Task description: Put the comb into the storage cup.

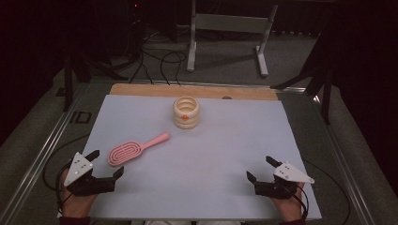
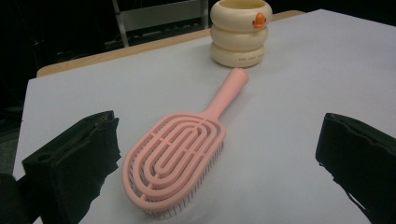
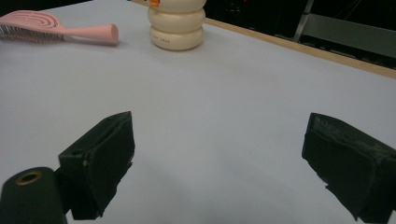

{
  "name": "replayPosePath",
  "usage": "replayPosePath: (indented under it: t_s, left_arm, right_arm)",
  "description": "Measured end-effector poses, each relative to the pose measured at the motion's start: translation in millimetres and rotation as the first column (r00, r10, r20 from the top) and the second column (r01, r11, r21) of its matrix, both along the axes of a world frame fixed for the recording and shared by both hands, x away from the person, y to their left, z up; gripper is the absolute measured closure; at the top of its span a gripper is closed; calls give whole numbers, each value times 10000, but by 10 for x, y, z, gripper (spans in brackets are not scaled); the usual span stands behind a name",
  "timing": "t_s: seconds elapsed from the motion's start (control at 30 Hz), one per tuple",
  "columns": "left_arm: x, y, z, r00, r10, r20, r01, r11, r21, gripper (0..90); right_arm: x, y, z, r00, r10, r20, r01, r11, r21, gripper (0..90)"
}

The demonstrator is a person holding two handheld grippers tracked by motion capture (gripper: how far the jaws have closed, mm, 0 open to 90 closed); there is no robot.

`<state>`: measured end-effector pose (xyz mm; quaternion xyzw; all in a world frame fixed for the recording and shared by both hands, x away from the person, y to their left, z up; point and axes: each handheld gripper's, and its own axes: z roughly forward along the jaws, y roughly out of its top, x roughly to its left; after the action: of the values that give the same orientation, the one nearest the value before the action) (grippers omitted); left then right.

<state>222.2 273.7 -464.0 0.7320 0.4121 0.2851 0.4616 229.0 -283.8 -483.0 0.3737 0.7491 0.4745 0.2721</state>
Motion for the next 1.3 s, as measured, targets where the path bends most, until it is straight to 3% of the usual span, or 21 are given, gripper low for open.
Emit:
replayPosePath:
  t_s: [0.23, 0.87, 1.3]
  left_arm:
    - [8, -12, -11, 10000, 18, -31, -18, 9999, 113, 0]
    - [59, 5, -57, 9990, 359, -276, -363, 9992, -141, 1]
    - [167, -60, -68, 9977, 397, -540, -386, 9990, 211, 3]
  right_arm:
    - [4, -8, -16, 10000, -73, -24, 73, 10000, 52, 94]
    - [19, 8, -74, 9998, -93, -147, 94, 9999, 73, 96]
    - [20, -32, -88, 9990, -434, -96, 435, 9990, 100, 96]
